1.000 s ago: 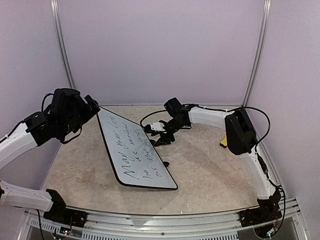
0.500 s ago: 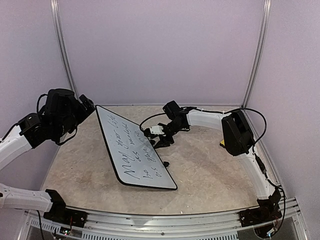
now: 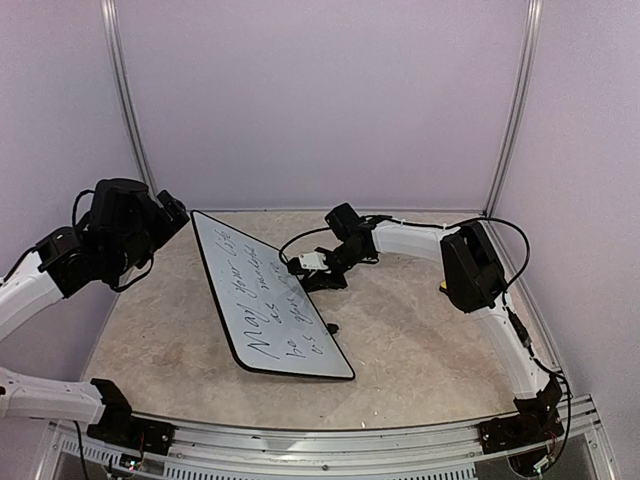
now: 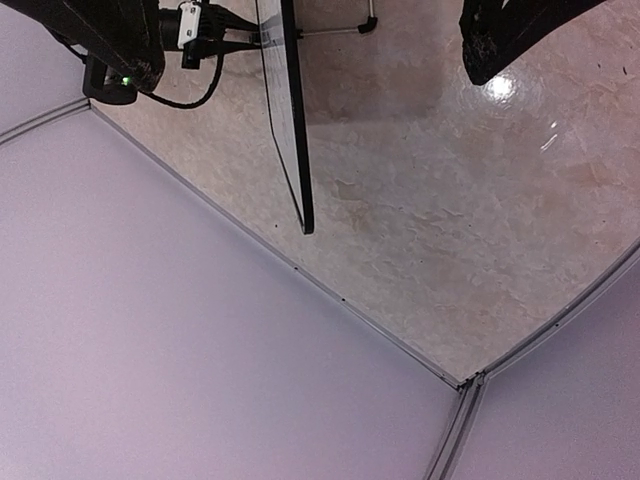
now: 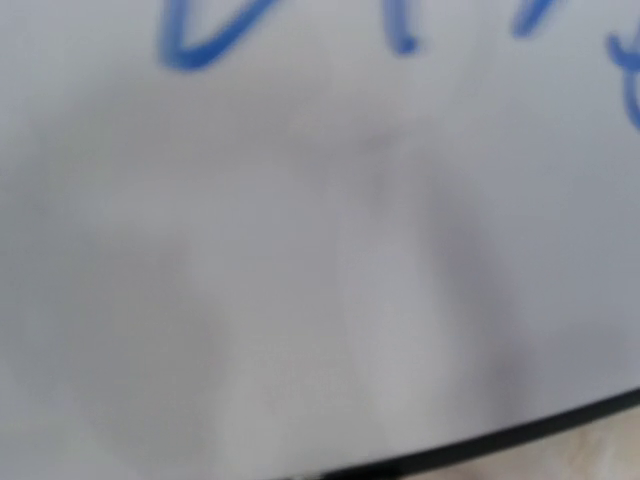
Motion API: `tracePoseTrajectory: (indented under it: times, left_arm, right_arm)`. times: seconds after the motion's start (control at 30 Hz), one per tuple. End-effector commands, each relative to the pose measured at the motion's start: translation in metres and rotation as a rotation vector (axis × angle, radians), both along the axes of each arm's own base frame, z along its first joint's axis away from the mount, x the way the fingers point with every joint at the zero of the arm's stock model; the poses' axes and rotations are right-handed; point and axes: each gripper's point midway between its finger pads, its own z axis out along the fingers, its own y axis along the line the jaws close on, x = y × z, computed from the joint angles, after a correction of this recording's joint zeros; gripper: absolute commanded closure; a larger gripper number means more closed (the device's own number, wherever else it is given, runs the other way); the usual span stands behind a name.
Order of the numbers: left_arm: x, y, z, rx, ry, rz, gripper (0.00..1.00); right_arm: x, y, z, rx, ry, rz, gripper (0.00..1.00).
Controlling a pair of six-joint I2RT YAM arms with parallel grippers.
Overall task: Erase the whiteboard
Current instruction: Rotate the whiteboard at the center of the board.
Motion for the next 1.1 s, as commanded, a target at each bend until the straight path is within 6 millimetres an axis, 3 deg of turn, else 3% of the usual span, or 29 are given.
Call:
tracePoseTrajectory:
  times: [0.0,0.13,0.37,0.7,0.93,1.07]
  left_arm:
    - [-0.003,0.001,-0.006,0.018,0.016,0.004,0.01]
    - [-0.004,0.002,-0.005,0.016,0.012,0.002,0.01]
    - [-0.005,0.002,-0.003,0.015,0.008,0.003,0.01]
    - [-0.006,0.003,0.001,0.013,-0.011,0.013,0.01]
    - [-0.006,0.007,0.013,0.018,-0.046,0.024,0.01]
    - [-0.007,0.01,0.019,0.029,-0.063,0.033,0.01]
  right_arm:
    - [-0.003,0.003,-0.009,-0.001,0.037,0.001,0.82]
    - [0.0,0.0,-0.008,-0.008,0.066,-0.041,1.0]
    - [0.022,-0.015,-0.013,-0.013,0.146,-0.213,1.0]
    - [0.06,-0.06,-0.039,-0.097,0.148,-0.613,1.0]
    - [0.067,-0.101,-0.044,-0.136,0.107,-0.874,1.0]
    - [0.053,-0.121,-0.055,-0.166,0.145,-0.954,1.0]
